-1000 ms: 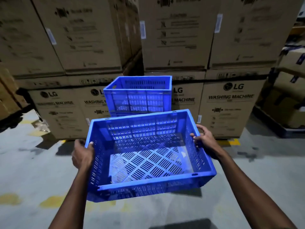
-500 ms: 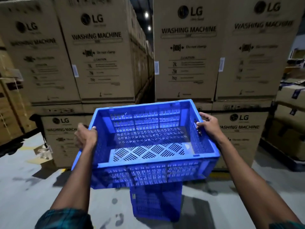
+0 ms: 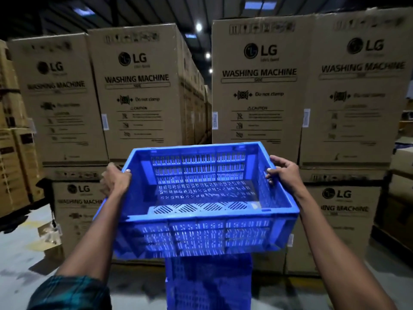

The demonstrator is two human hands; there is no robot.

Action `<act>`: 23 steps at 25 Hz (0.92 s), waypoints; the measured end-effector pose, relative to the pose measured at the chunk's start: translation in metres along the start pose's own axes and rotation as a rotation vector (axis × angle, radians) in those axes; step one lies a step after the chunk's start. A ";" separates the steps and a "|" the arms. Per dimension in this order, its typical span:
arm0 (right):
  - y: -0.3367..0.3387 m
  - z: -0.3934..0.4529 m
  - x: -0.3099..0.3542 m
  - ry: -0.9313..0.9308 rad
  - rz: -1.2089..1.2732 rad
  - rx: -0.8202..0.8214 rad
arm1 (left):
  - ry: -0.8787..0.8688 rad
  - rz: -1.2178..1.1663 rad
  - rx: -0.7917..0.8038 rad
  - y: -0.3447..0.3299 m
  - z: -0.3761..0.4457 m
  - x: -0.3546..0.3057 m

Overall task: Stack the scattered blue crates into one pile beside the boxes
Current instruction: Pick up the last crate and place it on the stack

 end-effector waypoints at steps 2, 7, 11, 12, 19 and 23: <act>-0.002 0.019 0.004 0.000 0.004 -0.008 | -0.011 0.013 -0.002 -0.009 0.016 -0.011; -0.008 0.065 0.009 0.000 -0.008 -0.042 | -0.008 -0.003 -0.005 -0.039 0.059 -0.034; -0.025 0.098 0.009 0.004 -0.005 -0.080 | -0.001 -0.051 0.046 -0.076 0.103 -0.040; -0.030 0.108 0.010 0.008 -0.010 -0.091 | 0.006 -0.071 0.070 -0.089 0.115 -0.037; -0.056 0.167 0.009 -0.014 -0.013 -0.197 | 0.038 -0.228 0.206 -0.169 0.193 -0.036; -0.058 0.195 -0.001 -0.040 -0.037 -0.234 | 0.030 -0.230 0.277 -0.210 0.216 -0.040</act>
Point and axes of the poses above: each hand's wrist, its own z-axis towards the middle knuckle, its own y-axis out of the back of the hand, x = y × z, the point moved 6 cm from there along z, towards the middle knuckle, and after that the axes turned 14 degrees about -y, right-handed, at the moved point
